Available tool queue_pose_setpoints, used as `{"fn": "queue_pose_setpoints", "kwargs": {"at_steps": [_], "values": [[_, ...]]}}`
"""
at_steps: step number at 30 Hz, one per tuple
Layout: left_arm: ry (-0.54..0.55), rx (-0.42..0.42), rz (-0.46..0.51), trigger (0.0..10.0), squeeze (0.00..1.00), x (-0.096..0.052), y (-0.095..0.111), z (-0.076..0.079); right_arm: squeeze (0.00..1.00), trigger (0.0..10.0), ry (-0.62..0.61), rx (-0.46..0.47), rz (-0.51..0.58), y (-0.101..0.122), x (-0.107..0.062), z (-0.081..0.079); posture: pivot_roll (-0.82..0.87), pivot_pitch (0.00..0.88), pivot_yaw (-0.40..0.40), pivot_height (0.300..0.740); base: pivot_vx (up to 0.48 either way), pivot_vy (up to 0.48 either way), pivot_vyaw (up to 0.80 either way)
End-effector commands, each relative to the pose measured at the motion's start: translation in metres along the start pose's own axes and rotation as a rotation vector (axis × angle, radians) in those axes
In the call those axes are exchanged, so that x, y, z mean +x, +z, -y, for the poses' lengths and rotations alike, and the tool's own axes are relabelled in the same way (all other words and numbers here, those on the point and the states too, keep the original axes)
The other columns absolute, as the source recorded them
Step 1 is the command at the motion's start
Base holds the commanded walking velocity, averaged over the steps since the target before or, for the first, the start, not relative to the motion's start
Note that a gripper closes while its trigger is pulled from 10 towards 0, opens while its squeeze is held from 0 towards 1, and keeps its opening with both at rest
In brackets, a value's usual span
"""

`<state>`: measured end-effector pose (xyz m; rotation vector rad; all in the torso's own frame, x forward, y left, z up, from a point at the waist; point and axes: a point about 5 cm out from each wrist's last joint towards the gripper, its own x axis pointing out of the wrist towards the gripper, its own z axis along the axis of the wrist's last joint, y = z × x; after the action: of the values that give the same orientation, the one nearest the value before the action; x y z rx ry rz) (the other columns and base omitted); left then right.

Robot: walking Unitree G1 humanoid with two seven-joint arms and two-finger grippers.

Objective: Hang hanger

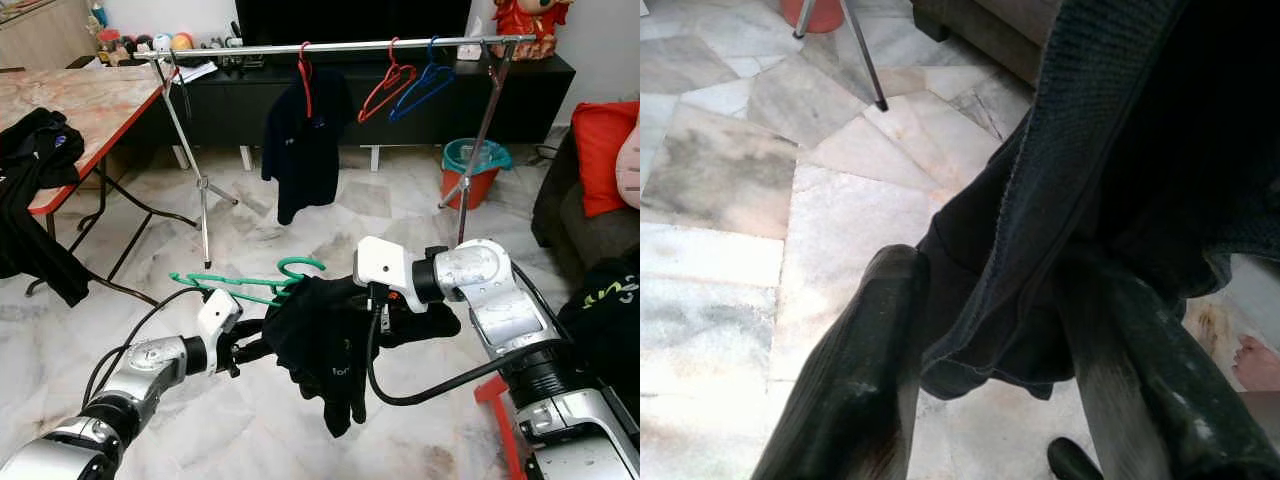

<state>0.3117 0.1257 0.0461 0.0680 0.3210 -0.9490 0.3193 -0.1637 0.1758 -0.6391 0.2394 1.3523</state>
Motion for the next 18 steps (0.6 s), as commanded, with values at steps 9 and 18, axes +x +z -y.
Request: {"fn": "queue_pose_setpoints", "kwargs": {"at_steps": [9, 18], "values": [[0.042, -0.052, 0.038, 0.0, 0.00, -0.0034, 0.0008, -0.0052, 0.00, 0.0, 0.001, -0.042, 0.042, 0.0127, 0.0052, 0.0021, -0.03, 0.000, 0.090, 0.740, 0.000, 0.000, 0.00], [0.045, -0.094, 0.089, 0.0, 0.00, -0.0048, 0.0057, -0.0080, 0.00, 0.0, -0.032, -0.025, 0.057, 0.0118, 0.0066, 0.0031, -0.03, 0.000, 0.099, 0.740, 0.000, 0.000, 0.00]]}}
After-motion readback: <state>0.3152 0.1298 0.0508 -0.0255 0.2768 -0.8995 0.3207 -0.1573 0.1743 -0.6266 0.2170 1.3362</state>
